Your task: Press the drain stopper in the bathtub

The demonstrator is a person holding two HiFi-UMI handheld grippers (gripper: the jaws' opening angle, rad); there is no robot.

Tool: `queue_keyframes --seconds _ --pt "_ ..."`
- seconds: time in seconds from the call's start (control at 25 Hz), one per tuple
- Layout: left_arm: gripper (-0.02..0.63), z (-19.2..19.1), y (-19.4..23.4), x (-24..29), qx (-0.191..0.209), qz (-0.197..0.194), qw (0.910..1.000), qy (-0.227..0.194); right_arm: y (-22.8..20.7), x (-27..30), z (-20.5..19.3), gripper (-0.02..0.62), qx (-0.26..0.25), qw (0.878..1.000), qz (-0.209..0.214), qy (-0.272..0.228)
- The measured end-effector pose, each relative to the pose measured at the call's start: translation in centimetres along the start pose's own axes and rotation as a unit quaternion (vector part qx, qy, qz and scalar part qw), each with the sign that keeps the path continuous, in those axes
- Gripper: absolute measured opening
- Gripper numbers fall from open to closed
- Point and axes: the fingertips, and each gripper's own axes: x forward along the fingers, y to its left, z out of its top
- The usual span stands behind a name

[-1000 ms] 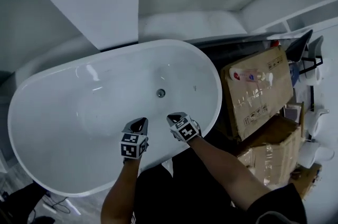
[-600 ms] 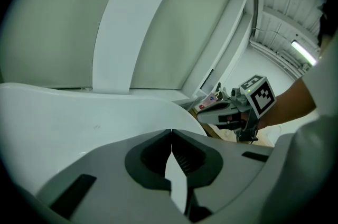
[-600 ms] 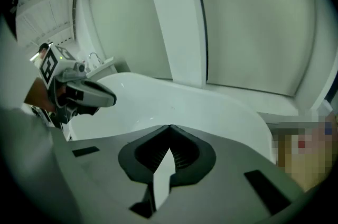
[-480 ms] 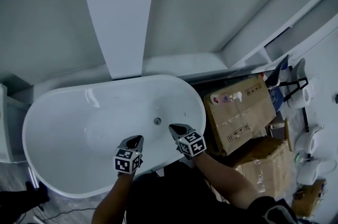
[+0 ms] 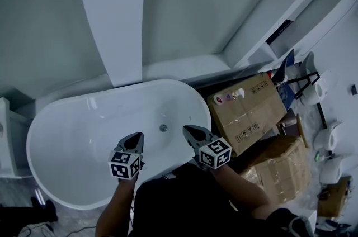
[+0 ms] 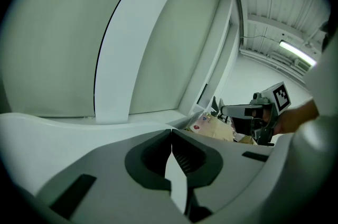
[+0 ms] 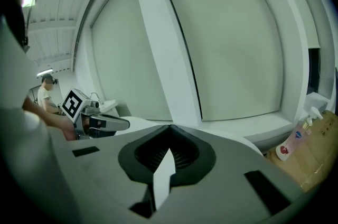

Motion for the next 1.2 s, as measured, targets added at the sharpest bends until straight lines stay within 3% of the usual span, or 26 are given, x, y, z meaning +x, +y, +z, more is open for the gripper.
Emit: queue_keyframes --seconds 0.32,0.52,0.76,0.96,1.2 --pt "0.018 6.8 -4.0 -2.4 0.04 0.034 0.9976 -0.045 0.3 -3.4 4.6 0.012 0.054 0.994 0.065 -0.069" --pt "0.018 11.4 -5.9 -2.4 0.06 0.064 0.9937 -0.07 -1.0 -6.0 9.4 0.012 -0.017 0.99 0.091 -0.102" --pt "0.018 16.0 -7.7 -3.2 0.079 0.099 0.9856 -0.112 -1.6 -8.3 13.2 0.012 -0.066 0.981 0.129 -0.131" --pt "0.018 17.6 -9.5 -3.9 0.086 0.108 0.9811 -0.135 -1.1 -8.9 14.7 0.012 -0.082 0.974 0.152 -0.144" --pt "0.018 17.9 -10.0 -4.2 0.091 0.118 0.9779 -0.147 -1.9 -9.6 14.7 0.011 -0.081 0.975 0.147 -0.146"
